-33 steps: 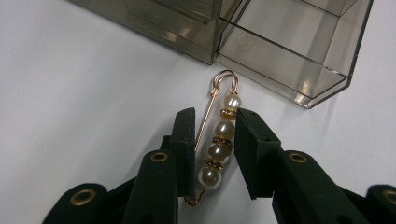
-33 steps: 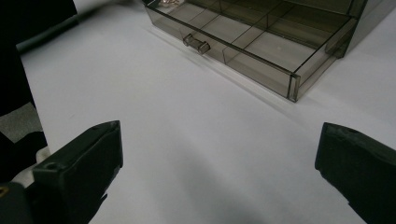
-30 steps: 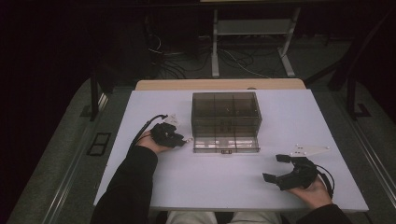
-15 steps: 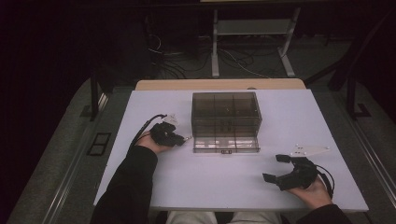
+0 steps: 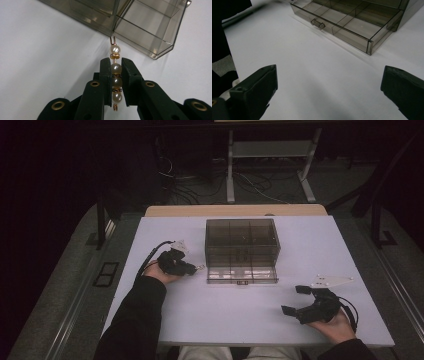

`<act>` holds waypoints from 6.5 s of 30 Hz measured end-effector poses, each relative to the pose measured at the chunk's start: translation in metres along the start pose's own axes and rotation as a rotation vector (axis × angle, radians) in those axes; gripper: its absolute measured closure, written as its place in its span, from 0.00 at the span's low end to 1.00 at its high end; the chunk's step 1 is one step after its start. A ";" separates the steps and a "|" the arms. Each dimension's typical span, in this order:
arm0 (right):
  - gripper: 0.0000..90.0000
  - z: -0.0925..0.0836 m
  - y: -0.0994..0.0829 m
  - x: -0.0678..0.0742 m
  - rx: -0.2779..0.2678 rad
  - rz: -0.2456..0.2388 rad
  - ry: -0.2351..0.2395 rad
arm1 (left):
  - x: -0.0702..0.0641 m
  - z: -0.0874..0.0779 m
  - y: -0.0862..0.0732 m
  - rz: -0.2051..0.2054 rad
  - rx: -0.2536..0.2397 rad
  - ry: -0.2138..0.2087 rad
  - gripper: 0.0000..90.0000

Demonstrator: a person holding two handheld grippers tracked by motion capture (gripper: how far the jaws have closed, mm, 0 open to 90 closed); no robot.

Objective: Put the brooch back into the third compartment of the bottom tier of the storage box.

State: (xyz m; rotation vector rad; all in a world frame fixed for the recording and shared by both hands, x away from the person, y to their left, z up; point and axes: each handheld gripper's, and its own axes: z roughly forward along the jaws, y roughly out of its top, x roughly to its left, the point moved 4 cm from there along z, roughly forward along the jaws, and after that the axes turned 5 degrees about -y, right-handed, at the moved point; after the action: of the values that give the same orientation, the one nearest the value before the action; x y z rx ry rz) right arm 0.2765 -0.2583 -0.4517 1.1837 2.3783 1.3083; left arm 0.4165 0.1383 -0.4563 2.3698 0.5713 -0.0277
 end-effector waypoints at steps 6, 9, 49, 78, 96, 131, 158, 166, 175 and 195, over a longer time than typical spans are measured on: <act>0.00 0.000 0.000 0.000 -0.003 -0.005 0.004 | -0.004 -0.007 0.004 0.011 -0.002 -0.004 0.87; 0.00 0.000 0.000 0.000 -0.002 -0.005 0.003 | -0.005 -0.011 0.007 0.018 -0.006 -0.002 0.87; 0.00 -0.002 -0.002 0.000 -0.008 0.009 0.002 | -0.042 -0.025 0.055 0.103 -0.026 -0.013 0.87; 0.00 -0.003 -0.001 0.001 -0.010 0.006 0.003 | -0.070 -0.009 0.111 0.224 -0.038 -0.072 0.87; 0.00 -0.004 -0.001 0.000 -0.009 0.005 0.002 | -0.080 0.010 0.131 0.254 -0.023 -0.103 0.87; 0.00 -0.005 -0.001 0.000 -0.014 0.002 0.008 | -0.088 0.052 0.151 0.240 -0.035 -0.128 0.87; 0.00 -0.006 -0.001 0.001 -0.015 0.001 0.015 | -0.098 0.085 0.165 0.234 -0.053 -0.153 0.87; 0.00 -0.006 -0.001 0.001 -0.015 0.001 0.016 | -0.100 0.095 0.166 0.219 -0.059 -0.163 0.87; 0.00 -0.006 -0.001 0.001 -0.017 -0.002 0.019 | -0.100 0.107 0.165 0.211 -0.056 -0.160 0.87; 0.00 -0.006 -0.002 0.002 -0.012 -0.010 0.022 | -0.096 0.133 0.155 0.145 -0.012 -0.150 0.87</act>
State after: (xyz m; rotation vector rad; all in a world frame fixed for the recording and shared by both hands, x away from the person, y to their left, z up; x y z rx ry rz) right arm 0.2716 -0.2614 -0.4490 1.1586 2.3851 1.3370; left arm 0.4113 -0.0869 -0.4441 2.3674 0.3261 -0.1357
